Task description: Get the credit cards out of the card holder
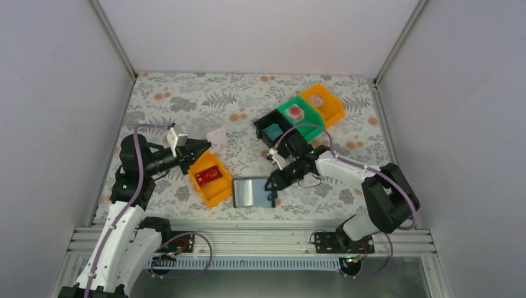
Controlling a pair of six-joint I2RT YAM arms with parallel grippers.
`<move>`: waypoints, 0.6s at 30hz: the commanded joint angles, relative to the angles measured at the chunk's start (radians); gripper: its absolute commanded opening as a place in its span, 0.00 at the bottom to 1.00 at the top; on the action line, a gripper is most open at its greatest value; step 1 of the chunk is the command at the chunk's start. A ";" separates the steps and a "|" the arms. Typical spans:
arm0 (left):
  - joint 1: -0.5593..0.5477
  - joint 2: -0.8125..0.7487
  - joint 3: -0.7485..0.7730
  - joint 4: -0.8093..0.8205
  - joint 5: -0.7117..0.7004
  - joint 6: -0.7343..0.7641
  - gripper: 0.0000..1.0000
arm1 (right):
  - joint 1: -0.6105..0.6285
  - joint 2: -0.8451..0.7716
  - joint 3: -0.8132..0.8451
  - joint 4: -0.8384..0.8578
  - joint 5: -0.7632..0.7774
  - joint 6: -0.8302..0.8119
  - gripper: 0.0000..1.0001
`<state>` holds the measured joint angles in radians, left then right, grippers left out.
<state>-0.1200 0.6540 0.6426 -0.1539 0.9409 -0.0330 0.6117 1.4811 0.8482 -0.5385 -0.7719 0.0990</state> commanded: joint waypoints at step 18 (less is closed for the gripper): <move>0.018 -0.086 0.049 0.419 0.087 -0.245 0.02 | -0.024 -0.222 0.328 -0.056 0.190 0.040 0.99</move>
<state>-0.1173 0.5915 0.6273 0.0257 0.9752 -0.1692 0.5571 1.4662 0.9859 -0.6472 -0.6098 0.1722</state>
